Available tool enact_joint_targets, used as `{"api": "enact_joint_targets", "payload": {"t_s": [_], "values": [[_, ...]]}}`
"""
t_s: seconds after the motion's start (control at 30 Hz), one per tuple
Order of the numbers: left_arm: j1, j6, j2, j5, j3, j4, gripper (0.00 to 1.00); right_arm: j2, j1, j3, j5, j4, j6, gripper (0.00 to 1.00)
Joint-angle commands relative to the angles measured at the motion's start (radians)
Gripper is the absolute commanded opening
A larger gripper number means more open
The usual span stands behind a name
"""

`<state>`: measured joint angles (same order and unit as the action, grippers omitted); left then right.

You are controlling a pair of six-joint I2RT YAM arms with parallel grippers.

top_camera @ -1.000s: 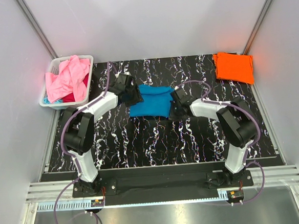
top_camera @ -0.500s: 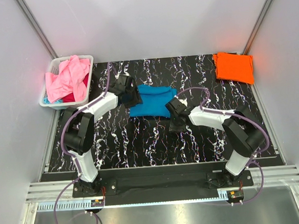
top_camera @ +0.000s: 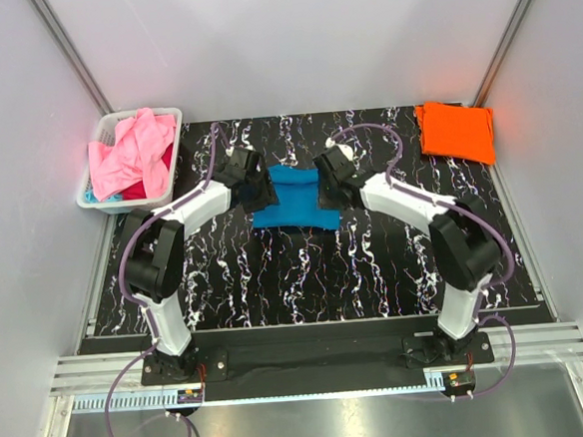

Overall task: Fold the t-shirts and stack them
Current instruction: Fold the tshirt

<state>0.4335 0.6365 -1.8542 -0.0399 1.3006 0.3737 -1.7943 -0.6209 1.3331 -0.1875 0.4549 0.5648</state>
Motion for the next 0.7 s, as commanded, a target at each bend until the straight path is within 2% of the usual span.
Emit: {"api": "enact_joint_targets", "payload": {"t_s": [0.0,0.03,0.17,0.27,0.53,0.67], "values": [[0.004,0.0,0.007,0.014,0.019,-0.001,0.52,-0.108,0.062,0.041,0.06,-0.034,-0.026,0.34],[0.004,0.0,0.006,0.015,0.022,0.002,0.52,-0.125,0.081,0.047,0.078,-0.059,-0.02,0.31],[0.004,-0.006,0.004,0.026,0.025,0.01,0.52,-0.212,0.095,0.077,0.108,-0.082,-0.029,0.28],[0.004,-0.014,0.007,0.035,0.026,0.019,0.52,-0.237,0.095,0.032,0.151,-0.104,-0.005,0.25],[0.004,-0.011,0.013,0.072,0.025,0.04,0.52,-0.083,0.093,-0.26,0.134,-0.113,0.113,0.23],[0.004,0.005,0.012,0.084,0.013,0.05,0.52,-0.002,0.086,-0.356,0.151,-0.093,0.133,0.21]]}}
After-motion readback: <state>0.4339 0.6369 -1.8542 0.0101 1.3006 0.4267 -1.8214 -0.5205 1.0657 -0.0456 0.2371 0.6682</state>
